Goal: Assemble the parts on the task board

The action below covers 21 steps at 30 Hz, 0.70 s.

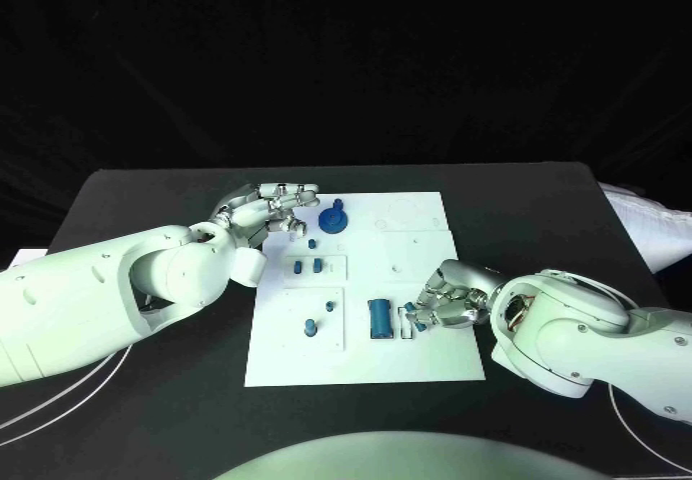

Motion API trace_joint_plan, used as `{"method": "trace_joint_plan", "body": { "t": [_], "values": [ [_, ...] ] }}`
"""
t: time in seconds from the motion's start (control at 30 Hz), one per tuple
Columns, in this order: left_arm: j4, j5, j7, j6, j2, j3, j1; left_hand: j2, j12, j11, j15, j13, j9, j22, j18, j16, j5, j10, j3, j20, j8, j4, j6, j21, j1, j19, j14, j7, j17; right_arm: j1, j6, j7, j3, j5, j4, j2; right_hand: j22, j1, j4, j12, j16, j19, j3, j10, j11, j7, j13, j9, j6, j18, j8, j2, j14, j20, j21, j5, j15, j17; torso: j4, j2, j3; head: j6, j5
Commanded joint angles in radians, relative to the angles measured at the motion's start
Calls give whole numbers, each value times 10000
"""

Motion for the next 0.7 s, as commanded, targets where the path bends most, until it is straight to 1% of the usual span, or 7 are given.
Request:
{"method": "trace_joint_plan", "body": {
  "t": [0.03,0.37,0.7],
  "values": [
    [36,-43,20,186,16,6,-1,85,40,-19,-22,10,-14,-11,171,30,5,-76,-56,22,42,6,-37,-48,4,59,-21,7,-11,-31,402,-91,-1,113,-54,70,285,-130,92,68,0,216,-10,80,17,-7,73,18,79,-100,38,26,860,-69,46,57,-43,1781,3,9,3,-20,14],
    [40,-44,10,193,17,6,0,85,40,-19,-22,10,-14,-11,171,30,5,-76,-56,22,42,6,-37,-48,4,59,-21,7,-11,-52,613,-126,-2,-5,-159,205,296,-168,120,128,2,221,-28,113,7,-20,117,32,110,-102,53,51,861,-76,53,92,-51,1785,-2,4,3,-48,24],
    [37,-44,1,202,20,6,0,85,40,-19,-22,10,-14,-11,171,30,5,-76,-56,22,42,6,-37,-48,4,59,-21,7,-11,-61,649,-132,-2,-93,-210,286,302,-270,196,342,1,225,-79,204,-22,-58,279,77,207,-103,110,105,862,-94,55,111,-75,1785,4,2,1,-51,21]
  ]
}}
